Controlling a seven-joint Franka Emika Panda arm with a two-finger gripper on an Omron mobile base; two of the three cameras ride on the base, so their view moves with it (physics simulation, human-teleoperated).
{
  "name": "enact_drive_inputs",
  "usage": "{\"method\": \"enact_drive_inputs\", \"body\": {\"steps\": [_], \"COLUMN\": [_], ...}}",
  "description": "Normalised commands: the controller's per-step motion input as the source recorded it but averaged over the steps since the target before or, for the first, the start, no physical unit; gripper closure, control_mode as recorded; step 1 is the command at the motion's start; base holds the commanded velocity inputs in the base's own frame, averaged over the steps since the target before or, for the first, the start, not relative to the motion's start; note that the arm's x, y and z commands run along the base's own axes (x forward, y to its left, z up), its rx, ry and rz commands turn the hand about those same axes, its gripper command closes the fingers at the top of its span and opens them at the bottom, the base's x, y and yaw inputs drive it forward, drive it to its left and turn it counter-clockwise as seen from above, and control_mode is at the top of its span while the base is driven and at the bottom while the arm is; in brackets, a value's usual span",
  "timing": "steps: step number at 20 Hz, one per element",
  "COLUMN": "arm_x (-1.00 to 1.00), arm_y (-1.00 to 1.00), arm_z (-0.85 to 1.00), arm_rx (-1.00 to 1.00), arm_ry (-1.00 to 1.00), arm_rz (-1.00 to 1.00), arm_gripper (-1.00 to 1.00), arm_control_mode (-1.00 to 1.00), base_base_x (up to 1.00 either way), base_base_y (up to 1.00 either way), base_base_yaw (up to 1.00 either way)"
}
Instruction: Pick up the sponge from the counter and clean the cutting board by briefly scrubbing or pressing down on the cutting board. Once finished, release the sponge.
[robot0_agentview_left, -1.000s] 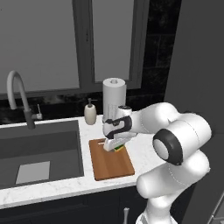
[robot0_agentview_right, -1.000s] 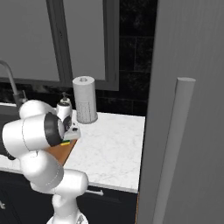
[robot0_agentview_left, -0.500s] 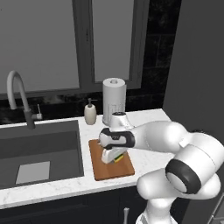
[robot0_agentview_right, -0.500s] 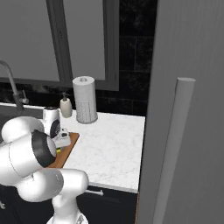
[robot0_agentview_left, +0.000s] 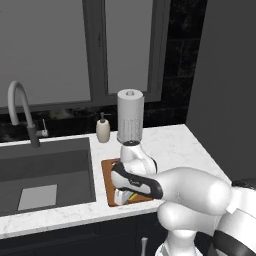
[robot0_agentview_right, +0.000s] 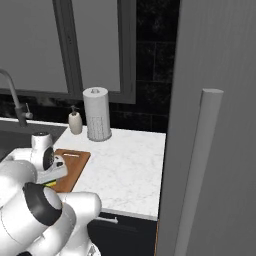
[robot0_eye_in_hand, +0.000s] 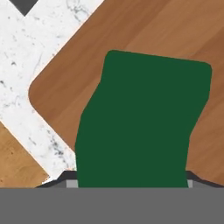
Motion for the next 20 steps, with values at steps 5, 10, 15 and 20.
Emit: {"method": "enact_drive_inputs", "body": {"steps": [5,10,15,20], "arm_x": [0.35,0.52,0.60,0.53], "arm_y": [0.01,-0.02,0.00,-0.01], "arm_z": [0.00,0.00,0.00,0.00], "arm_rx": [0.00,0.00,0.00,0.00], "arm_ry": [0.27,0.27,0.07,0.00], "arm_rz": [0.01,0.00,0.00,0.00], "arm_gripper": [1.00,1.00,1.00,1.00], "arm_control_mode": [-1.00,-1.00,-1.00,-1.00], "base_base_x": [0.00,0.00,0.00,0.00], "base_base_y": [0.00,0.00,0.00,0.00], "base_base_yaw": [0.00,0.00,0.00,0.00]}}
